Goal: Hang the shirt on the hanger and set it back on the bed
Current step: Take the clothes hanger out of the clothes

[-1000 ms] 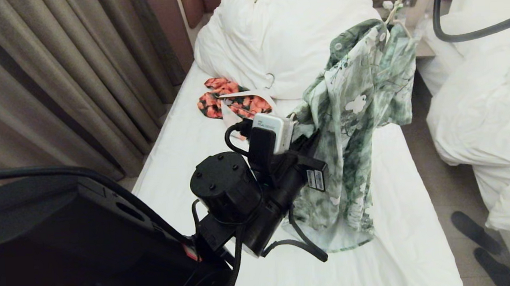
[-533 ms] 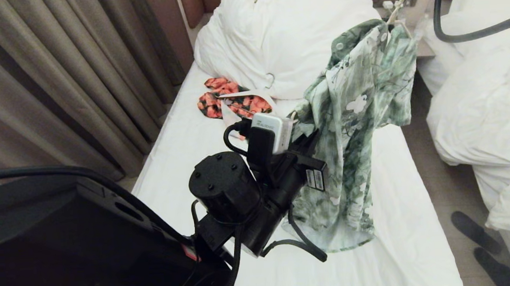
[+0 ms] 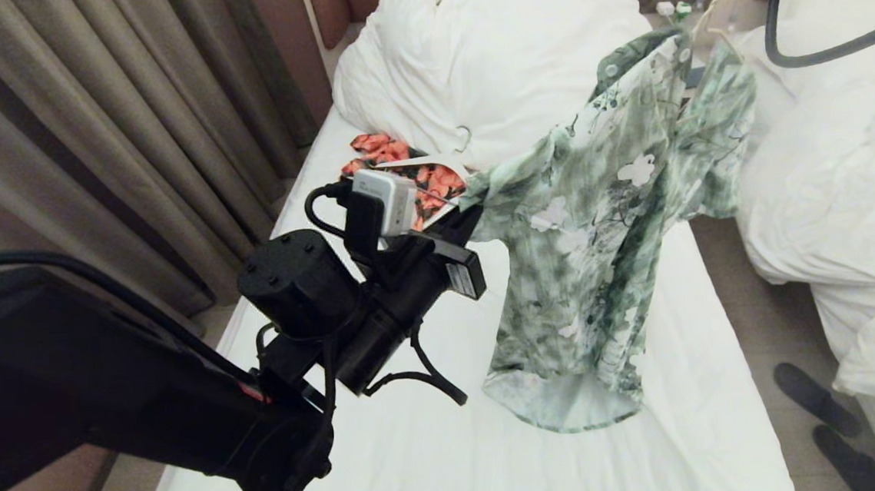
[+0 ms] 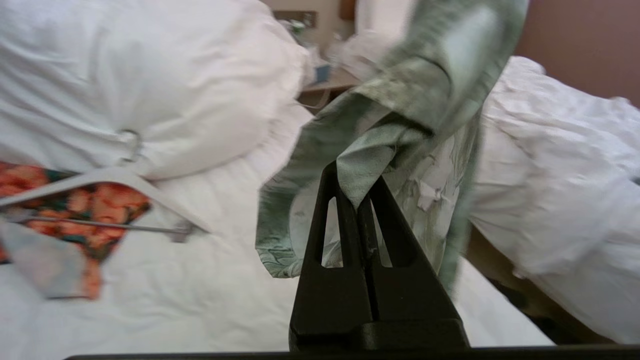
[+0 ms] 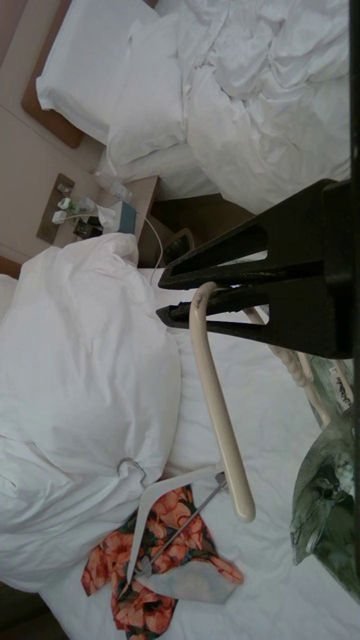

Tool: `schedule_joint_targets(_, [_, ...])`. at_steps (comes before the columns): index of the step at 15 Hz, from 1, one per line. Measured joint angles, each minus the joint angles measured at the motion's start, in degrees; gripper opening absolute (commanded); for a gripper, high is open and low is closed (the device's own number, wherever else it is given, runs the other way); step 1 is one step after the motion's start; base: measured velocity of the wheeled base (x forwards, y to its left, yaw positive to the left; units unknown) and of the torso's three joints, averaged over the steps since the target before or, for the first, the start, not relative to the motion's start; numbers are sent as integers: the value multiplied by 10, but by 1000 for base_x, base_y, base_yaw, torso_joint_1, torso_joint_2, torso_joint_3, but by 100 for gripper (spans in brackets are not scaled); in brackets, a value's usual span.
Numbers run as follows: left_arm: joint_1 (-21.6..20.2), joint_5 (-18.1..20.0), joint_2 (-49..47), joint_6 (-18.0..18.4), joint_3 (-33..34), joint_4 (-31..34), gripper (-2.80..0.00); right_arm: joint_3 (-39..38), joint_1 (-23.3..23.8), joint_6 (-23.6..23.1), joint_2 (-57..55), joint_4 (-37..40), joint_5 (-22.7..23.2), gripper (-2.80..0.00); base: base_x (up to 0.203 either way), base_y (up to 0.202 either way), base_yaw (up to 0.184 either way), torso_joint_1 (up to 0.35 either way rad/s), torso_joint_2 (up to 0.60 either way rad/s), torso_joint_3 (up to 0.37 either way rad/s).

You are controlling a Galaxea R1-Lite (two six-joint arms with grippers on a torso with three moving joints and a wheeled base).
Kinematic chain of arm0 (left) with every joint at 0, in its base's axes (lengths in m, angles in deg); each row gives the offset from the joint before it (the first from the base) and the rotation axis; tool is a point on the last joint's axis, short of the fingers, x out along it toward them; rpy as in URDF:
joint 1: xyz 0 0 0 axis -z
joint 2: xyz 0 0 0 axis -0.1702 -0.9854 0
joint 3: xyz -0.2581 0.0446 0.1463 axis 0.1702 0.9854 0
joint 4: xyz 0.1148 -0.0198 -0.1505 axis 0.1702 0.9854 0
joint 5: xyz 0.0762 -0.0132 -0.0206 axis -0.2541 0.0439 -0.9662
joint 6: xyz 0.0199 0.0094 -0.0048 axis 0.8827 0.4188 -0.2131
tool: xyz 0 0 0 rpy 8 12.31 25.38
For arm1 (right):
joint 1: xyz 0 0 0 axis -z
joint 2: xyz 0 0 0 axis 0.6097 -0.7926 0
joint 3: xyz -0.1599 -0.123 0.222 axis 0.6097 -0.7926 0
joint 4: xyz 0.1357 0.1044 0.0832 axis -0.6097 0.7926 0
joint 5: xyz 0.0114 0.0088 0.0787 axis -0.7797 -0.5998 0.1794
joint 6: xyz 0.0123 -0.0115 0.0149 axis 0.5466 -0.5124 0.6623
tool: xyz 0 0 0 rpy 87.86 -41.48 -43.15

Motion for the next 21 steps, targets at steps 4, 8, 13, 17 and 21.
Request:
schedule_joint_targets(4, [-44, 14, 1, -1, -17, 2, -280, 2, 6, -12, 0, -1, 2, -280, 0, 0, 0, 0, 0, 0])
schedule_joint_targets(8, [-83, 60, -1, -2, -19, 1, -280, 4, 14, -19, 0, -1, 2, -280, 0, 0, 0, 0, 0, 0])
schedule_joint_targets(13, [-102, 96, -2, -3, -6, 0, -280, 7, 22, -20, 1, -1, 2, -280, 0, 0, 0, 0, 0, 0])
schedule_joint_targets(17, [-111, 96, 7, -2, -8, 10, -280, 7, 29, -20, 2, -1, 3, -280, 0, 0, 0, 0, 0, 0])
schedule_joint_targets(21, [-96, 88, 57, -2, -1, 109, -280, 7, 29, -20, 3, -1, 3, -280, 0, 0, 0, 0, 0, 0])
